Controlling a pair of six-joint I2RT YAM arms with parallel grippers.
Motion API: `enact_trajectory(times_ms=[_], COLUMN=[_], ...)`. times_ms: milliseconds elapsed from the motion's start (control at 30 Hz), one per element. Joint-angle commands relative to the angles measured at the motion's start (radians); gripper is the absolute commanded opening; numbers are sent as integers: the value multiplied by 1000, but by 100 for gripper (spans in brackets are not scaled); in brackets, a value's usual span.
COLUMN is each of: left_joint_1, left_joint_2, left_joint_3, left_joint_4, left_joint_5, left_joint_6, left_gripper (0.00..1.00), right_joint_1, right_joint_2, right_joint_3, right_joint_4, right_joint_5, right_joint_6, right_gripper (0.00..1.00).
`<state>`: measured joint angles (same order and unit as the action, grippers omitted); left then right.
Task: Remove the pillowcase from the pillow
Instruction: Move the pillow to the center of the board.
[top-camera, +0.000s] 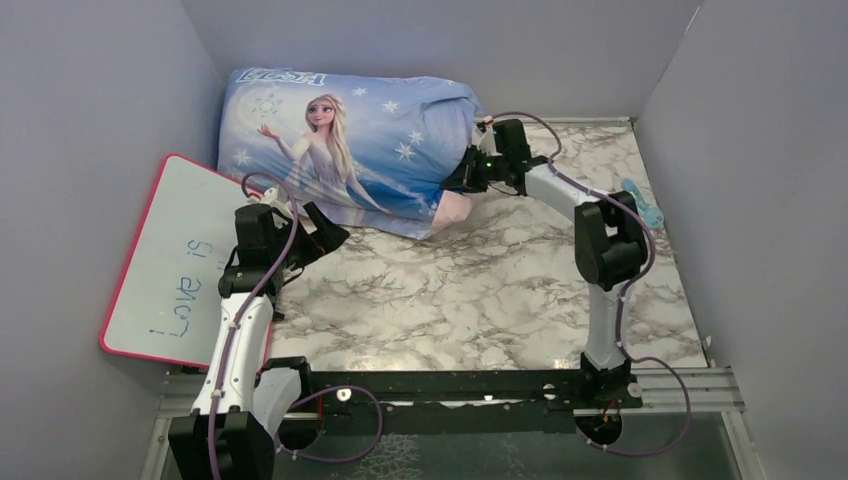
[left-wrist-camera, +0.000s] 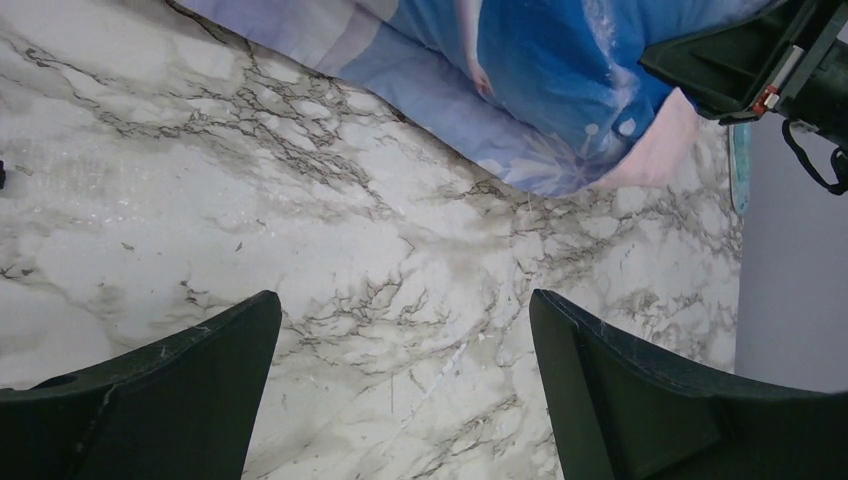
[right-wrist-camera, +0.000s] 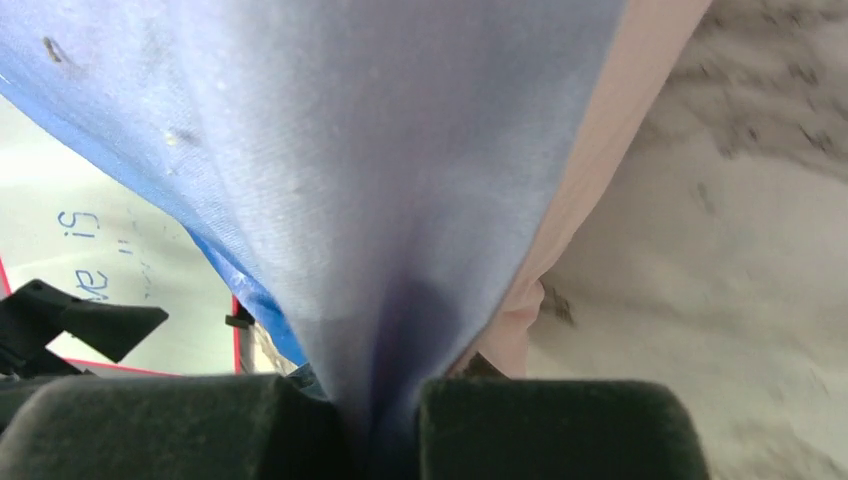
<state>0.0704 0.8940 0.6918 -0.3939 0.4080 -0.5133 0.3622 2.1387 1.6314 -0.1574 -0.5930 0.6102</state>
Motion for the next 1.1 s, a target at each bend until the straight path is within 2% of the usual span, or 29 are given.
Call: enact_trajectory(times_ms=[0,133,333,533,700,800,867,900,1000,1067], left_joint_1=[-7,-12,-21,-51,-68,-126,-168,-187,-235,-257], left_joint_2=[-1,1,23,58,63,84,108,121,154,163], left_joint_3=[23,16,16,56,36,37,47,54,72,76], left_joint_4=[23,23,44,60,124,171,190,198,211,218], left_joint_5=[70,89,106,133,135,129,106,96,77,55], left_joint_6=[25,31,36,27,-22,-45,-51,-53,-60,-63], left_gripper=[97,96,97,96,97,97,97,97,97,97], right_joint_1=[-85,-131,-162,-163,-163,-161,-161,-161,-161,-161], right_joint_2=[-150,-266,-503,-785,-1041,-1211,-1318,-1365,-1442,-1445], right_joint_3=[-155,-298,-537,-767,-997,-1125,-1156,-1135,-981,-843], right_joint_4=[13,2,-9,-68,-123,-117,-147,-199,-374,-440], right_joint_5=[112,131,296,374,275,88,-6,-7,180,345], right_joint_6=[-10,-18,-50,-72,-8,9,8,-9,-72,-113], right_gripper=[0,0,0,0,1,3,12,20,55,69])
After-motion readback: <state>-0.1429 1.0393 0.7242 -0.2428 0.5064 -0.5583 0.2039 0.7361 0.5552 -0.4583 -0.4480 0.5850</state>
